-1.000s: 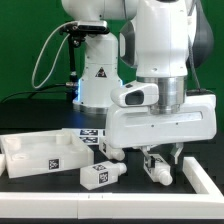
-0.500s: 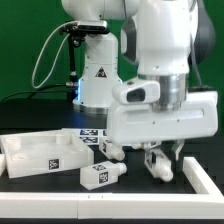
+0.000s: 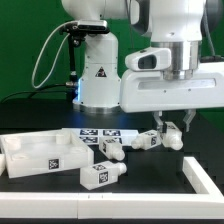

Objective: Assemble one leg

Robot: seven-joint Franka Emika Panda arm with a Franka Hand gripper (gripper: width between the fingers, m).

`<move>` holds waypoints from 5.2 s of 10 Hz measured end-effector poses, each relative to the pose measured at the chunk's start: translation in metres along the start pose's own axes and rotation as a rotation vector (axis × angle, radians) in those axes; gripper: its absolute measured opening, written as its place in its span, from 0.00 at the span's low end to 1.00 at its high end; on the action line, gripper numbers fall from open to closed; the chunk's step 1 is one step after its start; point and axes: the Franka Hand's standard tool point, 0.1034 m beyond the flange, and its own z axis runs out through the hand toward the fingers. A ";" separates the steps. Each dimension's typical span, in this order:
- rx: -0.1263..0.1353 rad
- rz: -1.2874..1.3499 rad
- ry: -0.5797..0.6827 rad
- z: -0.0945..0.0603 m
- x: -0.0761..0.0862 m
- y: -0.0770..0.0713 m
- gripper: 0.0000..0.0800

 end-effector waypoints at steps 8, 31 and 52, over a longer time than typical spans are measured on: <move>0.038 0.030 0.092 0.058 -0.068 -0.058 0.35; -0.013 -0.211 0.006 0.042 -0.072 0.106 0.81; -0.024 -0.197 -0.037 0.058 -0.135 0.133 0.36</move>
Offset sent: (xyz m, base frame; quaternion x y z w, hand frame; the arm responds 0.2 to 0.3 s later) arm -0.0665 0.0351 -0.0383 -0.0094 0.0596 0.0402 0.9974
